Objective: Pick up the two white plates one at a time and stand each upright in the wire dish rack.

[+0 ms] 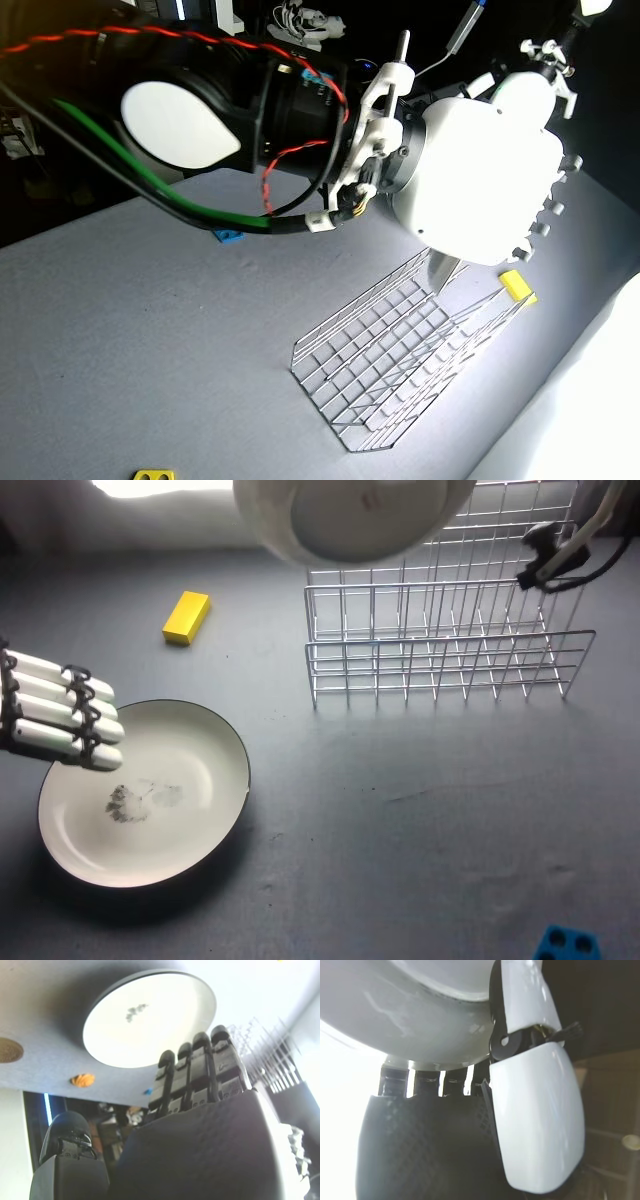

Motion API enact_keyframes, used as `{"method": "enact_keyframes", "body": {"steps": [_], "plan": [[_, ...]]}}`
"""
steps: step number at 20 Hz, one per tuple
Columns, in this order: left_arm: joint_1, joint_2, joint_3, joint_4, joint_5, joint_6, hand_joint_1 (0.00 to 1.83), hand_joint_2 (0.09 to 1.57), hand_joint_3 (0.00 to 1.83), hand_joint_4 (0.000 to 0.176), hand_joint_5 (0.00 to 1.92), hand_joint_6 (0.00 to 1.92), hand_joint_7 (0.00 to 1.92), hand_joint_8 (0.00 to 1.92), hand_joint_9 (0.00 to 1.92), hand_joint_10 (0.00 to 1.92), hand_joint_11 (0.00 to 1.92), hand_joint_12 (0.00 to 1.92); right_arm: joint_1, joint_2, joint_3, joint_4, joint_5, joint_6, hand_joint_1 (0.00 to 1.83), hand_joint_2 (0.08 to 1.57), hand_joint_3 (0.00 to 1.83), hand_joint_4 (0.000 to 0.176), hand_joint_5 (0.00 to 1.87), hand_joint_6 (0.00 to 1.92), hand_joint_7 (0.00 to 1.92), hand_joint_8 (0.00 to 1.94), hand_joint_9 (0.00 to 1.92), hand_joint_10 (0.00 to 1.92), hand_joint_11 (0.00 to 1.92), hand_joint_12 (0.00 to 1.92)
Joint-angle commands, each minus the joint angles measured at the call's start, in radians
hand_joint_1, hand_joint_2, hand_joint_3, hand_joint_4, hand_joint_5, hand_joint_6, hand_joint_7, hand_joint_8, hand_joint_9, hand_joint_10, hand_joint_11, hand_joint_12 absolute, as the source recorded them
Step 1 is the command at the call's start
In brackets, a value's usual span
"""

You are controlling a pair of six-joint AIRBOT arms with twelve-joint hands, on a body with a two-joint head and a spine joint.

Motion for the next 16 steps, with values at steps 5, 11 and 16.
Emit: {"method": "enact_keyframes", "body": {"steps": [5, 11, 16], "plan": [[0.033, -0.007, 0.018, -0.089, -0.009, 0.026, 0.0, 1.06, 0.0, 0.0, 0.05, 0.0, 0.02, 0.01, 0.0, 0.0, 0.0, 0.0, 0.029, 0.031, 0.004, 0.026, 0.057, 0.014, 1.38, 1.1, 0.0, 0.0, 0.97, 0.99, 1.04, 0.8, 0.94, 1.14, 0.75, 1.18], [0.064, -0.03, 0.054, -0.095, 0.006, 0.031, 0.0, 1.06, 0.0, 0.0, 0.05, 0.0, 0.01, 0.0, 0.0, 0.0, 0.0, 0.0, 0.01, 0.052, 0.032, 0.028, 0.059, 0.017, 1.37, 1.09, 0.0, 0.0, 0.99, 0.94, 1.08, 0.75, 0.97, 1.11, 0.74, 1.19], [0.083, -0.044, 0.074, -0.104, 0.011, 0.033, 0.0, 1.06, 0.0, 0.0, 0.06, 0.01, 0.03, 0.01, 0.01, 0.0, 0.0, 0.0, -0.008, 0.058, 0.062, 0.043, 0.059, 0.025, 1.37, 1.07, 0.0, 0.0, 1.02, 0.9, 1.11, 0.69, 1.0, 1.07, 0.79, 1.16]]}}
